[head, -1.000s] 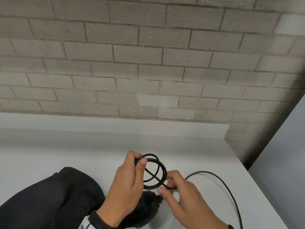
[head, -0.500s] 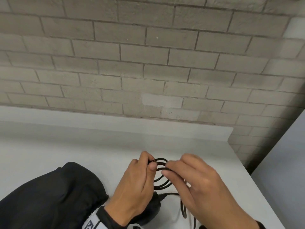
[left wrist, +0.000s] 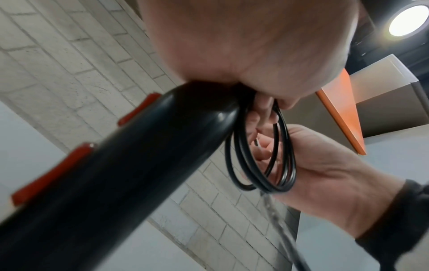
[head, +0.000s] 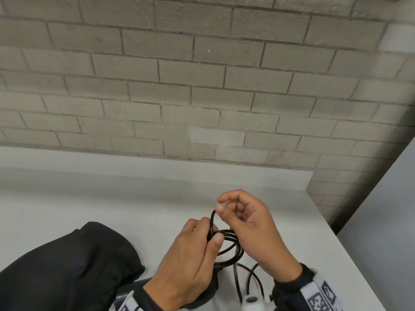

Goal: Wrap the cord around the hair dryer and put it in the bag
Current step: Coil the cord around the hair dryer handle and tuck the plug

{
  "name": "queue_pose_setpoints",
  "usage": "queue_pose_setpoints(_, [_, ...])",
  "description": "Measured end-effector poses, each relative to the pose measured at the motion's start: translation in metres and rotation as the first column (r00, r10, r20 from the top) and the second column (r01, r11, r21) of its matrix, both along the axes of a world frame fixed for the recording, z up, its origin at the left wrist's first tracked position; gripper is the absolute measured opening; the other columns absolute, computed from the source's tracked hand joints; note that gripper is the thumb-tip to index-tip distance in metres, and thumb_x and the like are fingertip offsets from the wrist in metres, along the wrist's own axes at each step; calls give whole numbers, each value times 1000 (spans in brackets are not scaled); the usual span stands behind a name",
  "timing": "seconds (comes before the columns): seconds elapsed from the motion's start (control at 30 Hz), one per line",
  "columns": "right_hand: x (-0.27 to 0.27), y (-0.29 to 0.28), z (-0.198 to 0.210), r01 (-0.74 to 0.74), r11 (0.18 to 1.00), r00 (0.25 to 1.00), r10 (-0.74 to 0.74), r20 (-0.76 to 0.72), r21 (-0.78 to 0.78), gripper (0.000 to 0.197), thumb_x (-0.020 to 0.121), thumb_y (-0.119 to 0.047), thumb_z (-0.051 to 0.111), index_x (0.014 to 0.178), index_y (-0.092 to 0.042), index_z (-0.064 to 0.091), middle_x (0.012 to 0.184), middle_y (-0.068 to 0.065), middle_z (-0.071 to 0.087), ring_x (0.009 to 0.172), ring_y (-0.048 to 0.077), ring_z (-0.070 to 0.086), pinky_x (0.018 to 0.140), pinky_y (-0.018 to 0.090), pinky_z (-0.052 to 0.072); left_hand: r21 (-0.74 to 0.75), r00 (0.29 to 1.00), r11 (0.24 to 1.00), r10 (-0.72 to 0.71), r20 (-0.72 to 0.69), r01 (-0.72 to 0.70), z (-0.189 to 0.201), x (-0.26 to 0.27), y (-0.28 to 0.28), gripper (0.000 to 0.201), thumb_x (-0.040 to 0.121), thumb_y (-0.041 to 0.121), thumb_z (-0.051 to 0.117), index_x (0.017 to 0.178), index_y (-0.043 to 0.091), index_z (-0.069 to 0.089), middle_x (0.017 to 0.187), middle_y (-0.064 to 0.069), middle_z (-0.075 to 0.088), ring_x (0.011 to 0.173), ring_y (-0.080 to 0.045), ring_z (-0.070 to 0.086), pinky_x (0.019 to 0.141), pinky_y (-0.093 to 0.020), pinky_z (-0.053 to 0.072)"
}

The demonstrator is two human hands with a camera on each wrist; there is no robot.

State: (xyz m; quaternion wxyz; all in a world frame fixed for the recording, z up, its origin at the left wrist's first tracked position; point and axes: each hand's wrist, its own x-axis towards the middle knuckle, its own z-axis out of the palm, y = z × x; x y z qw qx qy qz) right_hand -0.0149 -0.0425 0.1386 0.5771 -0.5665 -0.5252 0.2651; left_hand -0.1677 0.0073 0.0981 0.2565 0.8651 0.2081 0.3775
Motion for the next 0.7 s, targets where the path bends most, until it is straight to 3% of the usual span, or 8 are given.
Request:
queue_pose_setpoints(0.07, [-1, -1, -10, 2, 1000, 996, -4, -92, -20, 10, 84, -30, 70, 85, -19, 69, 72, -6, 66, 72, 10, 62, 73, 27, 52, -13, 1000, 1000, 11, 21, -11, -1, 0, 0, 38, 100, 60, 20, 87, 34, 43, 88, 26, 48, 81, -5, 46, 68, -12, 36])
queue_pose_setpoints(0.17, [0, -6, -21, -9, 1000, 993, 9, -115, -1, 26, 88, -38, 64, 80, -14, 70, 73, 3, 67, 69, 10, 61, 68, 26, 49, -65, 998, 998, 30, 54, -26, -2, -3, 2, 31, 99, 62, 21, 92, 40, 42, 82, 25, 49, 73, -4, 47, 64, -12, 35])
queue_pose_setpoints(0.27, [4, -16, -30, -102, 994, 991, 105, -81, 37, 32, 83, -47, 70, 94, -18, 73, 88, 10, 71, 81, 14, 66, 73, 29, 53, -141, 995, 990, 21, 97, -7, -2, -3, 3, 21, 98, 61, 25, 96, 46, 39, 74, 27, 55, 62, 0, 50, 57, -13, 34])
queue_pose_setpoints(0.33, [6, -21, -32, -158, 987, 987, 158, 8, -28, 28, 78, -39, 78, 101, -23, 72, 94, 5, 72, 86, 17, 67, 77, 37, 53, -185, 991, 983, 35, 132, -10, -2, -4, 4, 23, 95, 66, 26, 105, 48, 37, 70, 23, 57, 57, -1, 52, 53, -17, 36])
queue_pose_setpoints(0.43, [5, -21, -33, -148, 981, 977, 165, 138, -126, 8, 86, -20, 71, 93, -25, 71, 86, 2, 70, 79, 29, 59, 75, 44, 50, -204, 989, 978, 60, 133, -32, -5, -5, 7, 34, 91, 74, 22, 116, 52, 31, 65, 9, 52, 55, -8, 49, 53, -29, 42])
queue_pose_setpoints(0.57, [9, -22, -31, -210, 961, 961, 237, 145, -181, 8, 87, -25, 68, 93, -28, 72, 89, 2, 71, 87, 23, 65, 87, 48, 52, -166, 993, 986, 38, 116, -18, -7, -5, 9, 31, 97, 65, 23, 98, 41, 42, 64, 18, 52, 54, -7, 44, 55, -20, 32])
queue_pose_setpoints(0.63, [12, -22, -30, -259, 950, 944, 287, 165, -174, 12, 86, -18, 71, 93, -28, 72, 95, -4, 69, 94, 17, 64, 92, 43, 51, -158, 993, 987, 44, 111, -26, -8, -5, 9, 33, 99, 62, 22, 93, 38, 44, 64, 21, 50, 55, -7, 42, 56, -20, 32])
queue_pose_setpoints(0.7, [10, -20, -36, -194, 976, 948, 213, 235, -100, 20, 83, -14, 75, 95, -30, 71, 102, -9, 65, 102, 17, 62, 93, 32, 48, -162, 992, 986, 53, 116, -34, -9, -5, 11, 36, 99, 62, 21, 91, 36, 45, 64, 20, 49, 56, -8, 42, 57, -23, 33])
